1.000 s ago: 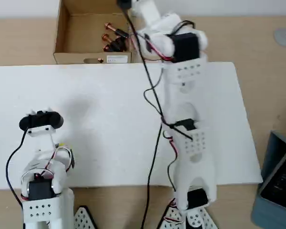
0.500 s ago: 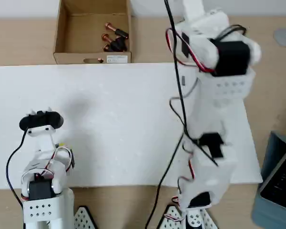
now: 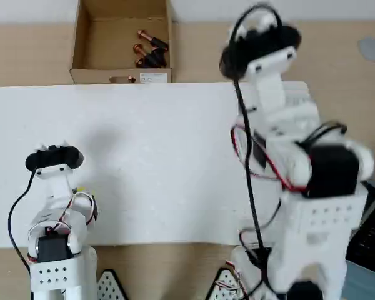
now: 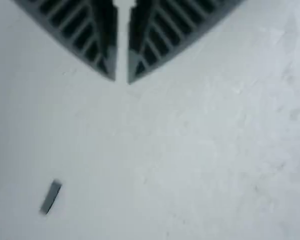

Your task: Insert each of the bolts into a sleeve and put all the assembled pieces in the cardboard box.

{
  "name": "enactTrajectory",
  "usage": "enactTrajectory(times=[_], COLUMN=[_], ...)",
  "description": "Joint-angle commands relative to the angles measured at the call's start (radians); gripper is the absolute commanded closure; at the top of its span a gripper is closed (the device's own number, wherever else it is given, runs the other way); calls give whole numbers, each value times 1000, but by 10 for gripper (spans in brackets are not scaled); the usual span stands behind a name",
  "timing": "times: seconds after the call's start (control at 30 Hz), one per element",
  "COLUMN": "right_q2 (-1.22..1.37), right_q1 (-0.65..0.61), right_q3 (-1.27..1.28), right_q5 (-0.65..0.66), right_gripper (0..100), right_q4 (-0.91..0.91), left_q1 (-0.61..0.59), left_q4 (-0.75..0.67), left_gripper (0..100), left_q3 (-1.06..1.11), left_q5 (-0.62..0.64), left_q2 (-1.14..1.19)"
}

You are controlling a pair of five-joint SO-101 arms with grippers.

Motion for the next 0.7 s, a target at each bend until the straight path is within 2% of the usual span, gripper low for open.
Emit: enactTrajectory(times=[0.0,0.27,0.67], right_q2=[-150,-394,-687], right_q1=[19,19,19], right_q3=[220,642,1187], right_q5=[-15,-86,-86], right_gripper=[989,989,989], right_q4=[-87,-282,-566], left_q1=[-5,-5,-5], left_q4=[-2,-2,-2], left_gripper=[996,996,996], left_q3=[-5,-5,-5], left_q5=[-3,-3,-3], left_q2=[-7,-7,-7])
